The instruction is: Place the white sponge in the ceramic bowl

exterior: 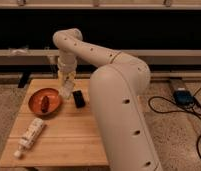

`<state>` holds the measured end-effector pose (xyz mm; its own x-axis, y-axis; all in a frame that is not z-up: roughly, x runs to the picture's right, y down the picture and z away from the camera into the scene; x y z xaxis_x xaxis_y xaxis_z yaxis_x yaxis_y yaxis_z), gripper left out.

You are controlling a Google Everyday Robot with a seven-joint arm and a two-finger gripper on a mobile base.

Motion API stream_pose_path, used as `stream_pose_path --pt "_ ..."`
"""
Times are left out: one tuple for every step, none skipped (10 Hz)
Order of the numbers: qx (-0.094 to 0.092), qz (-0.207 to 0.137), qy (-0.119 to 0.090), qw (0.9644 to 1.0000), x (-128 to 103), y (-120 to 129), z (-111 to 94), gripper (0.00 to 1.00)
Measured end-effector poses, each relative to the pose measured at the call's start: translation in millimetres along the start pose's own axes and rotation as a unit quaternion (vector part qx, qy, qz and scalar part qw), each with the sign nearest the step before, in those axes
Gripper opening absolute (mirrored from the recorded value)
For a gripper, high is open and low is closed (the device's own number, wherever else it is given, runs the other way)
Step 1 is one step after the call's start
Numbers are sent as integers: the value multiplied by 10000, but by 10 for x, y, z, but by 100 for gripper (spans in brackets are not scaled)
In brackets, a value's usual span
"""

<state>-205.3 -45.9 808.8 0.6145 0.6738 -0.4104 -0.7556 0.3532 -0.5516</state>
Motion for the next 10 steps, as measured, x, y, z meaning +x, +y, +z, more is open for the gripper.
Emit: stream_pose_path --pt "-33 -142 -46 9999 -74 137 14 0" --pt "-73 -315 -78 9994 -144 292 42 0" --pt "-116 -517 -170 9984 -215 422 56 0" --pt "-140 -634 -243 9976 -280 491 66 4" --pt "-179 -753 -295 9966 -341 589 94 10" --pt "-259 -932 -392 9945 -461 748 145 22" --pt "-273 -1001 -477 9935 -546 769 192 34" --pt "-288 -1032 -531 9928 -599 776 238 43" --pt "-310 -1071 -590 9920 -653 799 287 52" --pt "-341 -1096 -638 9913 -687 829 326 61"
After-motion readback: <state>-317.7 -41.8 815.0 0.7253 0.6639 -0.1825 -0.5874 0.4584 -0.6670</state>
